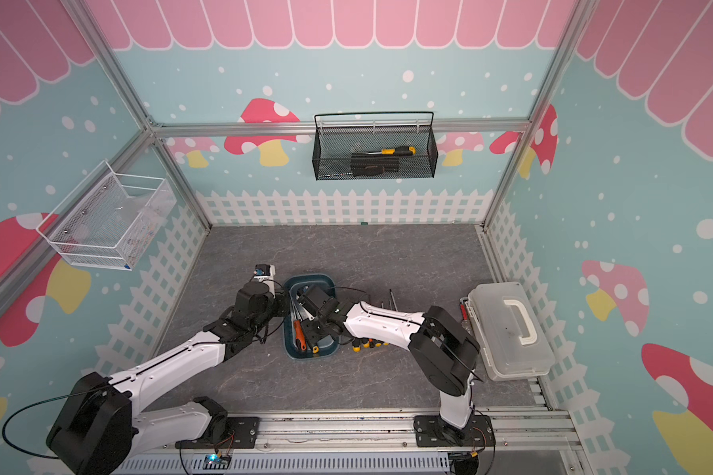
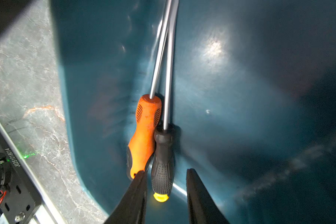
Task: Take out the screwdriver from the storage box
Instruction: Pick up the screwdriver from the storage box.
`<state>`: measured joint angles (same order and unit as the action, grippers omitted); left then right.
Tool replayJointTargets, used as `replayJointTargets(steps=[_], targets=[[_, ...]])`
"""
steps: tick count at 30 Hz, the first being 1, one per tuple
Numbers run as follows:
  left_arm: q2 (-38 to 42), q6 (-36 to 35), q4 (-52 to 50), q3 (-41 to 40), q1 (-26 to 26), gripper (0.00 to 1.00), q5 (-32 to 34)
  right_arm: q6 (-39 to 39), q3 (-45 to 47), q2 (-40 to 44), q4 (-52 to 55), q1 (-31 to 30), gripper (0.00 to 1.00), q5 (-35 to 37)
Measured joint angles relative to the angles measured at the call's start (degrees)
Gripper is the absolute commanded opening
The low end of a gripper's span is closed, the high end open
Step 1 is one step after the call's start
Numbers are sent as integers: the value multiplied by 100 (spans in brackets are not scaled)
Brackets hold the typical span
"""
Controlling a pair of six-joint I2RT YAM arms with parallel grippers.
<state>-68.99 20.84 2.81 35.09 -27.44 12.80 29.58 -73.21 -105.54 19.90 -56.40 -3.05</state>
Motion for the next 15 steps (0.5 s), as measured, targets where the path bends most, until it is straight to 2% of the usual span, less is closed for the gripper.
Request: replayJointTargets(steps=[15], targets=[[0, 0, -11, -2, 4, 0, 0, -17, -326, -601, 11, 4, 37, -22]])
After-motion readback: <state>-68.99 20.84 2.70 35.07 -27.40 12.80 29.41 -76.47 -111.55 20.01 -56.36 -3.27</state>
